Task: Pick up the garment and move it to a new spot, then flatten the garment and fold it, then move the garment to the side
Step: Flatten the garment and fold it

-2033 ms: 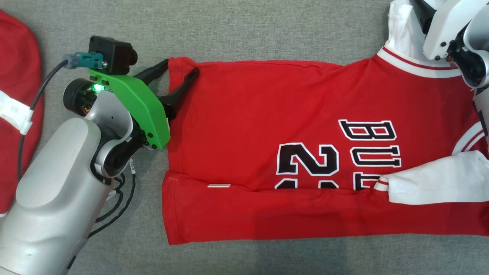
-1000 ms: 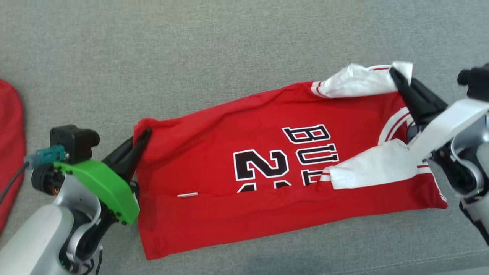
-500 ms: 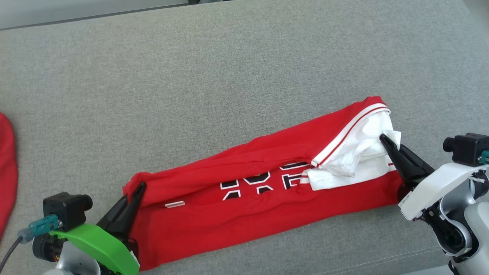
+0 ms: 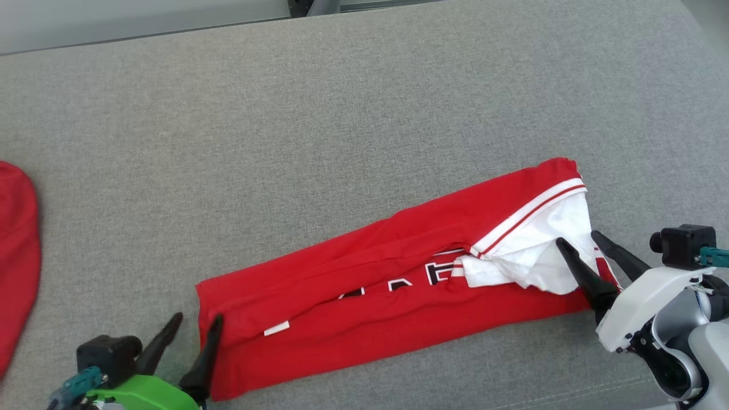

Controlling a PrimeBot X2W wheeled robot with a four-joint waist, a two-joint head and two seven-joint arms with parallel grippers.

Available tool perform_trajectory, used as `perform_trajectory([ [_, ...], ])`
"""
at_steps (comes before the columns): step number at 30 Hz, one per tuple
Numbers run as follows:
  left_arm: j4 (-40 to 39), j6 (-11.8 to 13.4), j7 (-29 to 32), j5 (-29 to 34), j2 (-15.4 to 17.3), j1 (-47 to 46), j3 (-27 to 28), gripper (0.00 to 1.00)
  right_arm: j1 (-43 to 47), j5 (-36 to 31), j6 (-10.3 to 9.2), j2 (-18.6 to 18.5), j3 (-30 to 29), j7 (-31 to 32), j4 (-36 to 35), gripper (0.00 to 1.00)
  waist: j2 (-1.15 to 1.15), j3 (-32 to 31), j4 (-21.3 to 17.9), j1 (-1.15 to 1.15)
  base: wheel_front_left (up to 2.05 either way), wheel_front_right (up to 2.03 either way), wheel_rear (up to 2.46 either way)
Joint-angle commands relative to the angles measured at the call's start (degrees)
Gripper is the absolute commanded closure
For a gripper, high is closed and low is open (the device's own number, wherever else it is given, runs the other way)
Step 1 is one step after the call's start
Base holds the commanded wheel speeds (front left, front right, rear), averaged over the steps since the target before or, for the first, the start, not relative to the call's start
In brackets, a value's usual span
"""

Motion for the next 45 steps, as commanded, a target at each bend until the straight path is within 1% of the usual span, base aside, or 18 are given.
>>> perform_trajectory([
  [1,0.49,1.01,-1.58,0.58,-0.28,0.32,1.01,0.0,1.01,0.4,-0.01,-0.31,-0.85,0.15,-0.35,0.0,0.0,-0.18,0.37,0.0,0.0,0.0,0.0],
  [6,2.8,5.23,-8.03,2.18,-2.11,2.54,4.16,0.0,2.77,2.37,-0.01,-0.8,-6.81,1.17,-4.63,0.0,0.0,-0.74,1.06,0.0,0.0,0.0,0.0],
  [8,3.09,6.97,-10.1,2.75,-3.03,3.08,5.91,0.0,3.56,2.03,-0.01,-0.72,-9.41,1.83,-5.95,0.0,0.0,-0.95,1.37,0.0,0.0,0.0,0.0],
  [10,3.01,8.46,-11.46,4.69,-4.12,3.47,8.24,0.0,3.43,0.99,-0.01,-0.45,-12.08,2.65,-6.25,0.0,0.0,-1.15,1.81,0.0,0.0,0.0,0.0],
  [13,2.22,9.15,-12.08,8.23,-6.64,3.68,11.07,0.0,2.44,-0.83,0.0,0.7,-13.52,4.87,-5.02,0.0,0.0,-1.25,2.77,0.0,0.0,0.0,0.0],
  [15,1.53,8.39,-12.02,11.06,-8.98,3.71,13.19,0.0,1.11,-2.26,-0.01,1.48,-13.14,6.35,-3.11,0.0,0.0,-1.14,3.33,0.0,0.0,0.0,0.0],
  [16,1.53,8.39,-12.02,11.06,-8.98,3.71,13.19,0.0,1.11,-2.26,-0.01,1.48,-13.14,6.35,-3.11,0.0,0.0,-1.14,3.33,0.0,0.0,0.0,0.0],
  [17,1.66,7.39,-12.04,13.64,-11.19,4.22,14.73,0.0,-0.33,-3.58,0.0,2.5,-12.16,7.53,-0.03,0.0,0.0,-1.13,3.75,0.0,0.0,0.0,0.0],
  [18,1.95,6.61,-12.05,14.46,-12.46,4.26,15.35,0.0,-0.92,-4.74,-0.01,2.65,-11.67,7.85,1.86,0.0,0.0,-1.21,4.07,0.0,0.0,0.0,0.0],
  [23,4.74,1.82,-12.05,18.92,-16.92,4.21,17.55,0.0,-3.1,-7.68,-0.01,4.08,-10.22,7.86,9.58,0.0,0.0,-1.78,5.98,0.0,0.0,0.0,0.0],
  [26,6.6,-1.0,-12.02,20.46,-19.47,4.21,18.87,0.0,-3.52,-7.62,-0.01,4.78,-10.09,7.61,13.33,0.0,0.0,-2.05,6.99,0.0,0.0,0.0,0.0],
  [29,8.52,-3.74,-12.03,22.46,-21.18,4.18,19.61,0.0,-3.92,-7.63,-0.01,4.88,-9.38,7.71,17.06,0.0,0.0,-2.23,7.64,0.0,0.0,0.0,0.0],
  [32,9.88,-5.7,-12.02,23.89,-22.83,4.06,21.07,0.0,-4.9,-6.57,-0.02,5.07,-8.69,7.96,19.93,0.0,0.0,-2.34,7.99,0.0,0.0,0.0,0.0],
  [35,10.91,-7.17,-12.02,25.2,-24.58,4.05,22.38,0.0,-5.67,-4.37,-0.02,5.31,-6.63,9.91,22.21,0.0,0.0,-2.54,8.14,0.0,0.0,0.0,0.0],
  [36,11.29,-7.69,-12.03,25.71,-25.0,4.03,22.66,0.0,-5.89,-3.03,0.0,5.34,-5.79,10.61,22.59,0.27,0.0,-2.65,8.17,0.0,0.0,0.0,0.0],
  [37,11.75,-8.12,-12.02,26.16,-25.43,4.01,22.91,0.0,-5.87,-1.67,0.02,5.36,-4.94,10.94,22.61,1.0,0.0,-2.77,8.17,0.0,0.0,0.0,0.0],
  [41,12.91,-9.77,-12.02,27.33,-26.8,4.27,24.35,0.0,-6.5,3.65,-0.01,2.7,-3.8,10.68,21.58,1.0,0.0,-3.22,7.85,0.0,0.0,0.0,0.0],
  [45,13.93,-11.28,-12.02,28.2,-28.09,4.31,25.62,0.0,-6.63,8.65,-0.07,-0.78,-5.29,9.99,21.28,1.0,0.0,-3.88,7.49,0.0,0.0,0.0,0.0],
])
